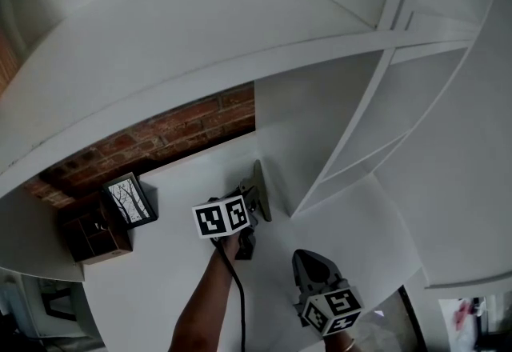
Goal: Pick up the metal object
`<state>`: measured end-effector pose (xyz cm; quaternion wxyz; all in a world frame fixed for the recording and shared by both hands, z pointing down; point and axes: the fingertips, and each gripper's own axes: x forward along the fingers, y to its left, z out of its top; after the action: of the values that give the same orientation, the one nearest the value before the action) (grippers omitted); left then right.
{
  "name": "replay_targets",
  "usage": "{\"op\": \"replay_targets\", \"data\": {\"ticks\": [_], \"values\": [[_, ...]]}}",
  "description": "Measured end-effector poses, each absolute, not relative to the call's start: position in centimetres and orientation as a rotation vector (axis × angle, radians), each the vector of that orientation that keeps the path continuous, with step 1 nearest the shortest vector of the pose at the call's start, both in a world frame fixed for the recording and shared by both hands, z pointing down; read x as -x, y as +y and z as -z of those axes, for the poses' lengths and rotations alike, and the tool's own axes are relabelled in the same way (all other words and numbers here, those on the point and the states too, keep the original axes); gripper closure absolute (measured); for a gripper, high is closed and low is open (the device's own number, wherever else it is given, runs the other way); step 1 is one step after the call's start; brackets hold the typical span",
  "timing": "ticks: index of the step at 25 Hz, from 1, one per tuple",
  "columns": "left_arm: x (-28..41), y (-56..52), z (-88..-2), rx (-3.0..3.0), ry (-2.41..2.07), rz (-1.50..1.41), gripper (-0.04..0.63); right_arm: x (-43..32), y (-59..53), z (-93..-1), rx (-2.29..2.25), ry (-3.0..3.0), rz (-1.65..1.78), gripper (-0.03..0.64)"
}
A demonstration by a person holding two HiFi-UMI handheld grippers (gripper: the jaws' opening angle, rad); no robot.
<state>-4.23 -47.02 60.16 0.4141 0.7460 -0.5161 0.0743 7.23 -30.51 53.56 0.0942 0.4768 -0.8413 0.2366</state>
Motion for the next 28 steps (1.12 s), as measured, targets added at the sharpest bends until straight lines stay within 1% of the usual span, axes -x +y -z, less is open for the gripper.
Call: {"op": "replay_targets", "data": {"ticks": [2,4,8,12,19,28], "values": [[4.1,-47.2,-60.4,-1.852,-1.291,-0.191,0.474,-7.4,-30.8,-53.6,-1.417,-2.493,-0.705,0.612],[4.1,-47.1,-60.5,-1.831,-1.291,-0.182,0.522,-7.4,-30.9,-53.7,-1.418,-2.492,-0.71,0.612],[4.0,-47.1,-60.4,-1.8,-1.26,-0.12,0.538,-7.5,-30.9,-53.5,-1.421,-2.493,-0.713,0.613],[3.6,-47.1,-59.7,-1.79,-1.228,-0.05,0.572,-7.8,-30.9,-53.2,-1.429,-2.492,-0.707,0.612],[4.0,-46.1,-58.7,-1.801,-1.233,-0.048,0.584,-7.5,-30.4,-52.2,-1.421,-2.506,-0.689,0.612],[4.8,-43.0,-55.0,-1.893,-1.259,-0.056,0.584,-6.5,-29.5,-49.9,-1.437,-2.537,-0.628,0.612]]}}
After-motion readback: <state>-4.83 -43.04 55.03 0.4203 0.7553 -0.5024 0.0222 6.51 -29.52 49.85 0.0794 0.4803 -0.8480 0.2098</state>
